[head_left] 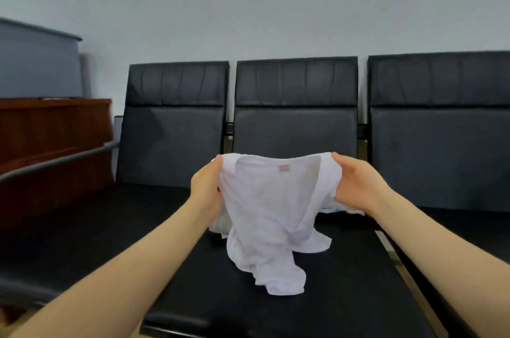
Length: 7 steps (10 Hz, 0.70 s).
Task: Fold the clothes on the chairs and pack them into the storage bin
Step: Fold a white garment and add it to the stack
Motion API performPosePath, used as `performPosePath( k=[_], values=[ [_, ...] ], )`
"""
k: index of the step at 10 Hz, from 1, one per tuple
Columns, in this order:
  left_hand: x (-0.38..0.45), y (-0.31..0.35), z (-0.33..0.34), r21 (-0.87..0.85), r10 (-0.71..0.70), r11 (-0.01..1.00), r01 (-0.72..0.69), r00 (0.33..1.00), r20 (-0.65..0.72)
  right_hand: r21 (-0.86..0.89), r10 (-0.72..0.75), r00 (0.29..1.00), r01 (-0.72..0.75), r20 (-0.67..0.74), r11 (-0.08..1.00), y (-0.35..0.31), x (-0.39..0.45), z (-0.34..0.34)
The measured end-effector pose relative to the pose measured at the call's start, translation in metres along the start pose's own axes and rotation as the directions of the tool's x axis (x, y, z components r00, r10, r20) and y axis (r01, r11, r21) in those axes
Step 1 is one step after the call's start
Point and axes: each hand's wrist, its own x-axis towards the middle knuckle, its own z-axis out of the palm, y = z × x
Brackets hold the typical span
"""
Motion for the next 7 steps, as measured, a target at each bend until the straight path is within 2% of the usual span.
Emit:
performPosePath(
  k=[1,2,3,4,5,7],
  values=[
    [-0.008,0.060,0.029,-0.141,0.053,0.989,-0.051,0.999,0.011,0.060,-0.179,0.984,0.178,0.019,0.982,-0.054,-0.008,0.050],
    [-0.019,0.127,0.061,-0.157,0.197,0.971,-0.182,0.977,0.085,0.113,-0.331,0.943,0.328,0.012,0.938,-0.107,-0.020,0.094],
    [-0.042,0.191,0.085,-0.161,0.320,0.938,-0.307,0.945,0.064,0.121,-0.462,0.885,0.453,0.055,0.883,-0.150,-0.045,0.140],
    [-0.068,0.247,0.104,-0.194,0.410,0.897,-0.396,0.911,0.034,0.073,-0.605,0.772,0.604,0.193,0.794,-0.192,-0.067,0.188],
    [-0.086,0.287,0.117,-0.301,0.437,0.863,-0.406,0.898,0.043,0.009,-0.677,0.708,0.689,0.201,0.724,-0.215,-0.078,0.206],
    [-0.112,0.332,0.149,-0.367,0.550,0.785,-0.499,0.834,0.045,0.106,-0.762,0.634,0.755,0.132,0.647,-0.260,-0.086,0.238]
  ],
)
